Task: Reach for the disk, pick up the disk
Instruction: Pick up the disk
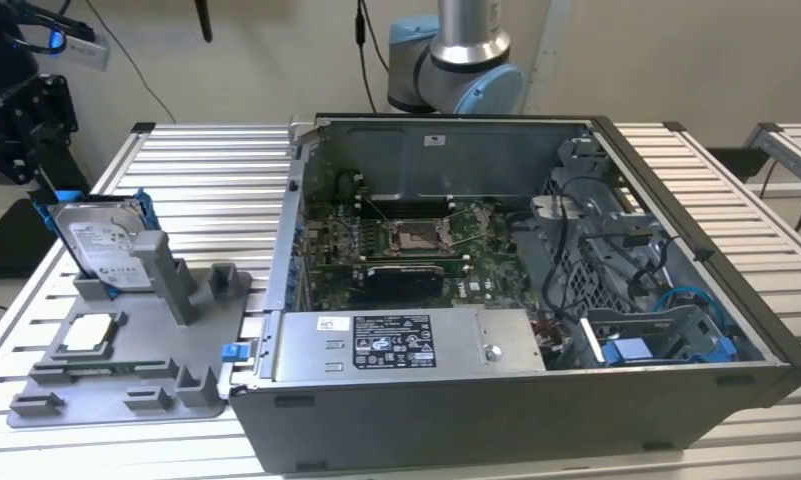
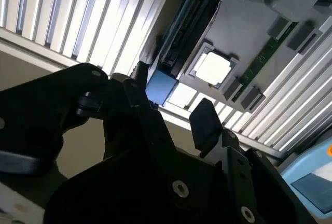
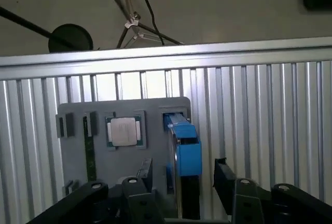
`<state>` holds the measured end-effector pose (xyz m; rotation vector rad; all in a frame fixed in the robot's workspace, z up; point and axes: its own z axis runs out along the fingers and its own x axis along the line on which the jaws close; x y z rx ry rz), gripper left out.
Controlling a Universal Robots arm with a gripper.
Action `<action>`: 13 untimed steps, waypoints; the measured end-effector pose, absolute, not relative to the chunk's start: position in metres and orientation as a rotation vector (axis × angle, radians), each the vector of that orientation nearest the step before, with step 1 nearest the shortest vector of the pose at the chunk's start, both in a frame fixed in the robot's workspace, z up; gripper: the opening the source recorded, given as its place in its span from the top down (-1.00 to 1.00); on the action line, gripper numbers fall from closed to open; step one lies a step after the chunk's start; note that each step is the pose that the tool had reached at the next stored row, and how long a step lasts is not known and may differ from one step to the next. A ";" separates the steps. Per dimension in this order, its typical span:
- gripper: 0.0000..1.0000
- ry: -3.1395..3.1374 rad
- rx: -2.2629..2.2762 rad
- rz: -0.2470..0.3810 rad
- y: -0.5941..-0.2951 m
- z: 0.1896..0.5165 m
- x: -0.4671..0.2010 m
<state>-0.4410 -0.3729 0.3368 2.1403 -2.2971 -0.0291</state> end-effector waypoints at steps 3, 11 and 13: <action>-1.00 -2.268 2.171 -0.029 -0.373 0.331 -0.441; -1.00 -2.215 2.224 -0.029 -0.373 0.317 -0.441; -1.00 -2.214 2.225 -0.029 -0.373 0.315 -0.441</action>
